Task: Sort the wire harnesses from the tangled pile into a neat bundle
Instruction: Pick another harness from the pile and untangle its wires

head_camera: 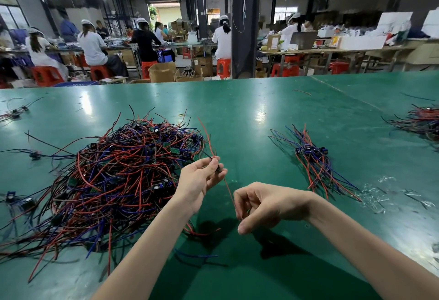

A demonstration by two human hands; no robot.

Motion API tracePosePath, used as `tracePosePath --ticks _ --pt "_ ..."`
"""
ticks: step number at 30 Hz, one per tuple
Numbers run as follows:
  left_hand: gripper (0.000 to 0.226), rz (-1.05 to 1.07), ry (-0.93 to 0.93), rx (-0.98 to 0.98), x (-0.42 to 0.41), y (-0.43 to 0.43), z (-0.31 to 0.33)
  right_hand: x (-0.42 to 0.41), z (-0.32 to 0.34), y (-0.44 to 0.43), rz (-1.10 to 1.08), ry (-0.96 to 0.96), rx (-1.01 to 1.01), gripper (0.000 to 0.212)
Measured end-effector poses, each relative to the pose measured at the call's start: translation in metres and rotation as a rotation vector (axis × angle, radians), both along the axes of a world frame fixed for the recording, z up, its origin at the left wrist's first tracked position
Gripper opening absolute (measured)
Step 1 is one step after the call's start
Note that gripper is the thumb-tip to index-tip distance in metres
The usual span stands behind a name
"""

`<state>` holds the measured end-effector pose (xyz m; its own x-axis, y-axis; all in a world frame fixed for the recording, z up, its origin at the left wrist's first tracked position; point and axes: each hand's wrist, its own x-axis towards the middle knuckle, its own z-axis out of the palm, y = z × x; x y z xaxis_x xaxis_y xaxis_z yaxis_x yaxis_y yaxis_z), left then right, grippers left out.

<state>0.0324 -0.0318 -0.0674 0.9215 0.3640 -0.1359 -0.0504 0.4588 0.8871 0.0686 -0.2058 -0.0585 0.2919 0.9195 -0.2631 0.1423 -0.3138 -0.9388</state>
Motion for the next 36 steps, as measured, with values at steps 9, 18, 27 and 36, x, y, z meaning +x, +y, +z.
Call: tracePosePath --ticks 9,18,27,36 --pt "0.008 0.004 0.001 -0.007 0.000 0.001 0.000 0.007 0.000 -0.002 0.033 0.059 0.015 0.023" --pt "0.010 -0.057 -0.010 -0.028 0.003 -0.008 -0.004 0.011 -0.004 0.003 -0.150 -0.026 -0.045 0.024" --pt "0.011 -0.146 0.058 0.194 0.001 -0.016 -0.010 0.015 -0.013 0.010 -0.482 -0.046 0.197 0.018" --pt "0.021 -0.247 0.067 0.199 -0.002 -0.014 -0.007 0.027 -0.010 0.007 -0.718 0.081 0.327 0.007"
